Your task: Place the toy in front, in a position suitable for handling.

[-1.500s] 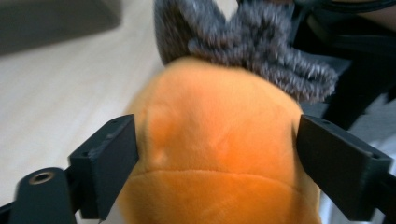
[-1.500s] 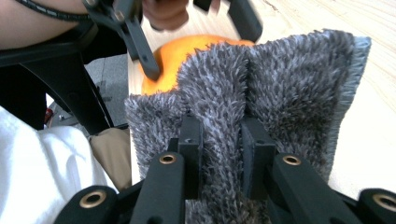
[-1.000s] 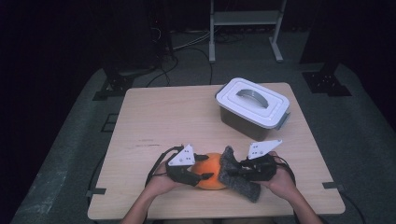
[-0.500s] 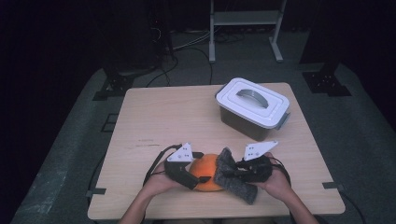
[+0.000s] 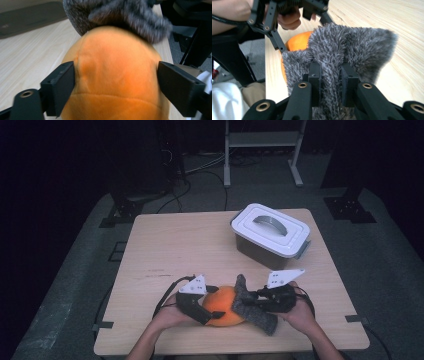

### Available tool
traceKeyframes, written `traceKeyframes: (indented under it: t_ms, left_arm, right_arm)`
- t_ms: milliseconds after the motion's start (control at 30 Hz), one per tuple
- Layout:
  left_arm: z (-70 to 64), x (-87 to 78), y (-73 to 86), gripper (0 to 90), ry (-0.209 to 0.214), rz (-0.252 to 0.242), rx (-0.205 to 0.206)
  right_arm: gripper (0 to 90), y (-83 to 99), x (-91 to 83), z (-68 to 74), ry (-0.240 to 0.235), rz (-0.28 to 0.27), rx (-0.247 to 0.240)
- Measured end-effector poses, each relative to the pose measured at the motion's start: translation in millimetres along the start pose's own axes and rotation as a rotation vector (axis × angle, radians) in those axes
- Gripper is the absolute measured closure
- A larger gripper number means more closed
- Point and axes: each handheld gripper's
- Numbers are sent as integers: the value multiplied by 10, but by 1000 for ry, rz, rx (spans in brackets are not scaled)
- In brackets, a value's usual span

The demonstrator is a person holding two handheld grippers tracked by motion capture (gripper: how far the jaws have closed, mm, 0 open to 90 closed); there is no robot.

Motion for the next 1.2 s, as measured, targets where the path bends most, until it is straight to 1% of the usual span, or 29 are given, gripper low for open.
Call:
traceKeyframes:
  t_ms: [33,100,133,167,233,267,300,367,400,433,500,567,600,633,667,700,733,767,800,833,900,933,1000,1033,1100,1167,1200]
  left_arm:
    - [7,-7,-1,128,-1,-3,-14]
    - [16,-8,3,131,-9,7,-30]
    - [15,-9,8,153,-3,5,-26]
    - [5,-7,13,181,0,2,-11]
    - [-17,3,18,203,7,8,4]
    - [-28,10,22,209,14,12,21]
    - [-48,24,27,212,22,10,35]
    - [-74,45,34,218,39,9,62]
    - [-81,50,34,218,39,11,65]
    - [-76,50,34,216,39,10,61]
    - [-57,40,33,202,43,9,51]
    - [-40,16,11,173,47,11,42]
    - [-34,5,-3,150,44,2,28]
    - [-27,-2,-18,121,34,2,10]
    - [-18,-5,-27,96,26,8,0]
    - [-13,0,-23,93,32,16,-5]
    - [-15,18,-9,96,35,21,-12]
    - [-16,39,6,107,38,33,-16]
    - [-26,57,20,124,42,35,-12]
    - [-36,66,26,130,43,26,1]
    - [-66,72,15,146,45,32,29]
    - [-74,72,11,147,45,36,37]
    - [-62,63,17,146,52,37,32]
    - [-52,59,19,143,53,30,19]
    - [-30,51,6,109,47,29,2]
    - [-23,61,4,77,40,39,-16]
    - [-24,67,9,76,42,41,-20]
  right_arm:
    - [729,10,36,7,1,12,-7]
    - [728,35,47,-9,-9,17,1]
    - [726,43,27,-20,-3,25,0]
    - [725,60,11,-40,6,37,-2]
    - [725,116,-17,-95,15,56,18]
    - [727,134,-37,-117,22,61,29]
    - [727,134,-61,-127,28,52,39]
    - [727,89,-94,-114,30,9,40]
    - [722,59,-93,-97,24,-12,42]
    - [713,37,-78,-86,20,-21,34]
    - [713,35,-6,-66,25,7,14]
    - [722,58,37,-59,14,22,18]
    - [724,58,37,-50,13,27,14]
    - [725,56,30,-38,15,40,0]
    - [725,60,25,-27,7,49,-7]
    - [726,67,18,-18,-7,57,-10]
    - [727,69,8,-5,-8,56,-12]
    - [729,59,-3,6,-7,49,-9]
    - [732,41,-12,23,-9,34,-10]
    - [732,17,-16,41,-9,19,-16]
    - [730,-20,-5,70,-23,-7,-16]
    - [728,-26,17,81,-25,-3,-21]
    - [728,-8,51,72,-29,13,-26]
    - [728,6,56,56,-34,19,-19]
    - [728,28,49,37,-25,42,-24]
    - [727,63,31,3,-33,55,-14]
    - [727,85,19,-11,-35,61,-10]
Point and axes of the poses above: each handheld gripper's, and its own axes: x roughly forward along the jaws, y roughly out of its underside, z roughly to its left, and after that the axes turned 6 degrees about x, right-handed
